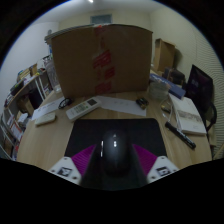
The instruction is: Arrange mouse
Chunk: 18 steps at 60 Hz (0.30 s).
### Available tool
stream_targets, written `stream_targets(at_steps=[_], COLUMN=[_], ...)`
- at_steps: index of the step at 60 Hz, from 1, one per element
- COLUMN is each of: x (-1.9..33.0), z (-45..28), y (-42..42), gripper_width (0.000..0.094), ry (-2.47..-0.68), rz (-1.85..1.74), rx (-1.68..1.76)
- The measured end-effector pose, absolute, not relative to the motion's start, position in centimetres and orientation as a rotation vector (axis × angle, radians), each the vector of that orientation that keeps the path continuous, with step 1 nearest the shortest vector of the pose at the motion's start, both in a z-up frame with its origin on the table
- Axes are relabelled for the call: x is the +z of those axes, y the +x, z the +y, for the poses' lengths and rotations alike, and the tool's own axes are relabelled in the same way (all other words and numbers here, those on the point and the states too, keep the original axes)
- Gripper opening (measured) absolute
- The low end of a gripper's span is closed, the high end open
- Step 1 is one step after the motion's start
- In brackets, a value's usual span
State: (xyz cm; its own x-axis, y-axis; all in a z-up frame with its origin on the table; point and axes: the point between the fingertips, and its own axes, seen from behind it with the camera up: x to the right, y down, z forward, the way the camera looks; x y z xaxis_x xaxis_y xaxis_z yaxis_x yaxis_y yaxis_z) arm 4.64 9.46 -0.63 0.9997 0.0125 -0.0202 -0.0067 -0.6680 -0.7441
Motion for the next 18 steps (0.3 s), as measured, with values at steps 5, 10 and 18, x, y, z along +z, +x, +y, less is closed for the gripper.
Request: stream_targets(at_steps=[5,10,18], x=[0.8,3.0,7.2], z=[8.3,5.8,0.4], y=[4.3,3.1,1.6], gripper_width=[0.0834,0.0835,0.0835], ry=[-2.311,-2.319,-2.302], rz=[0.031,0.062,0.132], rx=[0.02,0.016,-0.013])
